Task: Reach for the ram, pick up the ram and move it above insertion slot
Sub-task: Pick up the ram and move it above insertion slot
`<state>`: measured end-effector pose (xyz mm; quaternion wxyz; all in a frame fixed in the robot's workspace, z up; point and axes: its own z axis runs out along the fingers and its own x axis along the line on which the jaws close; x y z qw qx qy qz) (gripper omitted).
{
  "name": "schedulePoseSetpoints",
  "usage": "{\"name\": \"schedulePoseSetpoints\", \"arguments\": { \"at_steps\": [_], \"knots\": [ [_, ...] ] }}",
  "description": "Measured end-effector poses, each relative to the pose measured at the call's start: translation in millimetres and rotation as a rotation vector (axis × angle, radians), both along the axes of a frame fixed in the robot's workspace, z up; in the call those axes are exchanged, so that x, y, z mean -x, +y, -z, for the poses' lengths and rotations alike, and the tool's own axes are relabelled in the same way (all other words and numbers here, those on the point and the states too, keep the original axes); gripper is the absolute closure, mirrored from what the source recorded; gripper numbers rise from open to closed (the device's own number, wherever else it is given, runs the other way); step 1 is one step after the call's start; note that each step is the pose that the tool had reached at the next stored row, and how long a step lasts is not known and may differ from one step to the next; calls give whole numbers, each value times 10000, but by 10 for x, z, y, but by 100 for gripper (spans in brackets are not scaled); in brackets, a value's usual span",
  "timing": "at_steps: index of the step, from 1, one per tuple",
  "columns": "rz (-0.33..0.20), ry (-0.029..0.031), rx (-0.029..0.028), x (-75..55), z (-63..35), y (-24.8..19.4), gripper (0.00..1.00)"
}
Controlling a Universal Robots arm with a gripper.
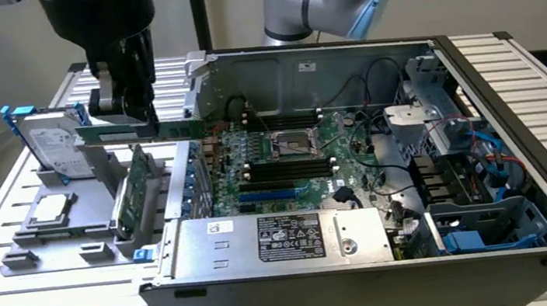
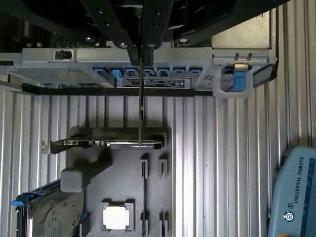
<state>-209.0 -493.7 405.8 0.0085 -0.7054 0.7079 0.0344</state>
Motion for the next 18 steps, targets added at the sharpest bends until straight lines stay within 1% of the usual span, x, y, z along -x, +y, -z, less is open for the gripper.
{"name": "schedulePoseSetpoints", "arguments": {
  "at_steps": [3,5,7,9,11,14,18],
  "knots": [
    [0,-1,-133,-132,1,1,86],
    [1,-2,-207,-221,2,3,86],
    [0,-1,-260,-309,3,5,86],
    [0,-1,-299,-393,5,9,86],
    [1,-1,-323,-479,10,15,86],
    [0,0,-330,-606,25,32,86],
    [0,0,-330,-775,63,79,86]
  ]
}}
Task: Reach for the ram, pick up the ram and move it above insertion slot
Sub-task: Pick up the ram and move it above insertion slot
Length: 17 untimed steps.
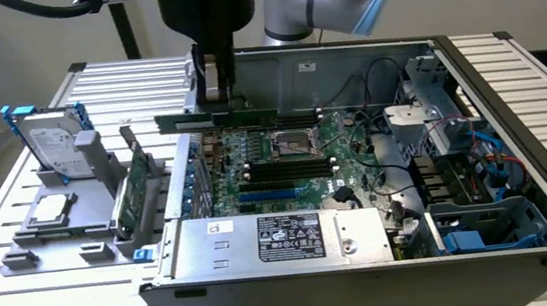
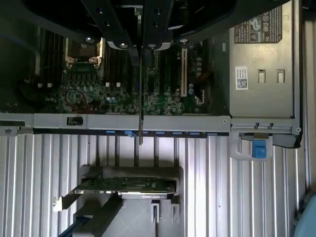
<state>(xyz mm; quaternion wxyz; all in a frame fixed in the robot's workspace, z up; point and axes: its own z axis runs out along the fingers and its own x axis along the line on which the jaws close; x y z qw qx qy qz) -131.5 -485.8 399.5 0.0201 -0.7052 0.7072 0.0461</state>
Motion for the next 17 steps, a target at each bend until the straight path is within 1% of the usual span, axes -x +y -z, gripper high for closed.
{"name": "schedulePoseSetpoints", "arguments": {
  "at_steps": [5,12,14,17],
  "knots": [
    [0,0,0,-188,70,107,86],
    [1,-7,0,-382,142,301,86],
    [1,-27,0,-426,153,355,86],
    [0,-80,0,-484,164,429,86]
  ]
}}
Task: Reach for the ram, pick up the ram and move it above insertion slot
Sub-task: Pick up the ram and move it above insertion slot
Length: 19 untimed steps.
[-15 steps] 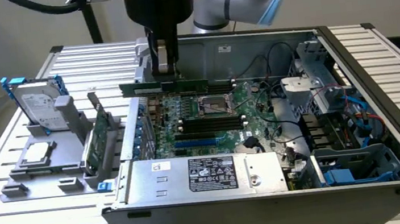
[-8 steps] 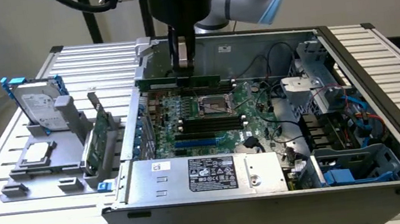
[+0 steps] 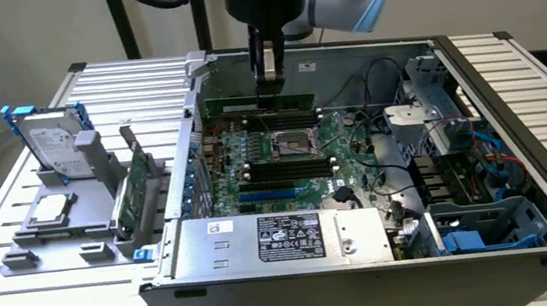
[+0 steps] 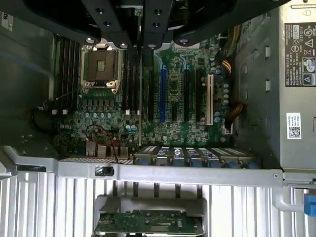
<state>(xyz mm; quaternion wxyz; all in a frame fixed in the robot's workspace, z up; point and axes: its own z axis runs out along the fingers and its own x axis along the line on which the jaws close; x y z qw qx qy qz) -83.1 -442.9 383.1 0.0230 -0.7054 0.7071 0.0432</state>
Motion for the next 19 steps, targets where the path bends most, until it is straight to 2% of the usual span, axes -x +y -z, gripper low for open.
{"name": "schedulePoseSetpoints", "arguments": {
  "at_steps": [7,11,15,19],
  "knots": [
    [0,-154,-1,-131,23,170,86],
    [0,-238,0,-196,36,243,86],
    [11,-294,-2,-210,62,274,86],
    [20,-293,0,-209,62,274,86]
  ]
}}
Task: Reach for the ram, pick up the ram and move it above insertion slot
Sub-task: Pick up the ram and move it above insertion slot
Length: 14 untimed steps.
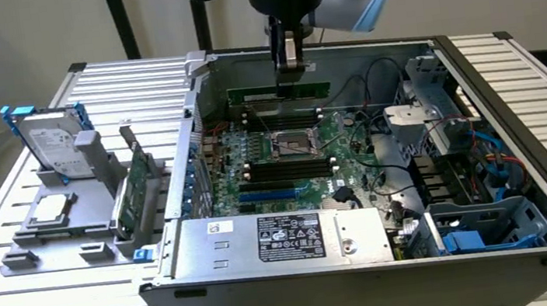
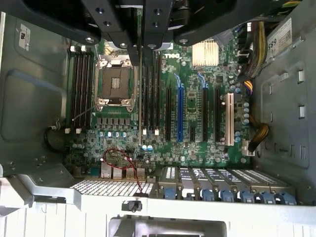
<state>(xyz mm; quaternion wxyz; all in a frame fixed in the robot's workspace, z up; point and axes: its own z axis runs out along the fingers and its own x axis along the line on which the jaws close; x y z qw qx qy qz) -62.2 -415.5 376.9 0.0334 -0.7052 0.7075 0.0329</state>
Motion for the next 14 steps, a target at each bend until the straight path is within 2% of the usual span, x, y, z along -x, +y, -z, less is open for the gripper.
{"name": "schedulePoseSetpoints", "arguments": {
  "at_steps": [14],
  "knots": [
    [0,0,0,0,0,0,86]
  ]
}}
